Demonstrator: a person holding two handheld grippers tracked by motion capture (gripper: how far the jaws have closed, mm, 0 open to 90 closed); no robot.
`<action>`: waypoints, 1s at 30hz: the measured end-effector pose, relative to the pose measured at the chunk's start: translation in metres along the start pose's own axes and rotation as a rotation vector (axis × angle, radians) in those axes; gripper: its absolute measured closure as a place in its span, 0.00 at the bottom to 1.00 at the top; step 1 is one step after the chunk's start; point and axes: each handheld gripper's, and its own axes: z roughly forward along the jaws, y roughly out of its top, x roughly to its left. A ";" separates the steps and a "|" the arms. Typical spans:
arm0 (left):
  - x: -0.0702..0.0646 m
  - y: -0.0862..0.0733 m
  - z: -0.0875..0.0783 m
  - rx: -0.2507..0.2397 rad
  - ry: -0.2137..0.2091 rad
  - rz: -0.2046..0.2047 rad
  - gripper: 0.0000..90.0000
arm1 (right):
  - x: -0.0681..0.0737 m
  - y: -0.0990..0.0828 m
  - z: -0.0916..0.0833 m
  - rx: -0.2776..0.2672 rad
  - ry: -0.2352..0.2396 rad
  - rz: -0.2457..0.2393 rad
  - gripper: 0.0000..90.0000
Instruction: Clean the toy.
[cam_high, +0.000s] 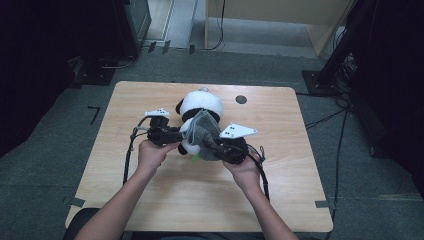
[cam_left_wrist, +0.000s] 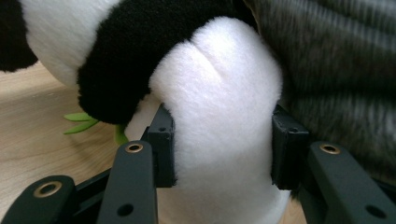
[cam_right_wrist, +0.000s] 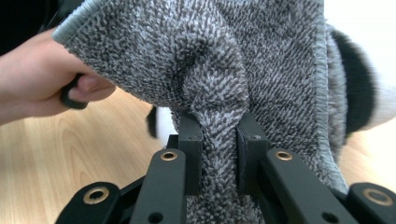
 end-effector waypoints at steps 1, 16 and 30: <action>0.001 0.000 -0.001 0.001 0.000 -0.004 0.60 | 0.002 -0.001 0.002 0.004 0.011 -0.003 0.86; 0.010 0.005 -0.012 -0.051 -0.041 -0.071 0.61 | 0.018 -0.032 0.040 0.148 0.071 -0.098 0.86; 0.010 0.012 -0.021 -0.034 -0.113 -0.070 0.61 | -0.017 -0.053 0.044 0.195 -0.038 -0.046 0.86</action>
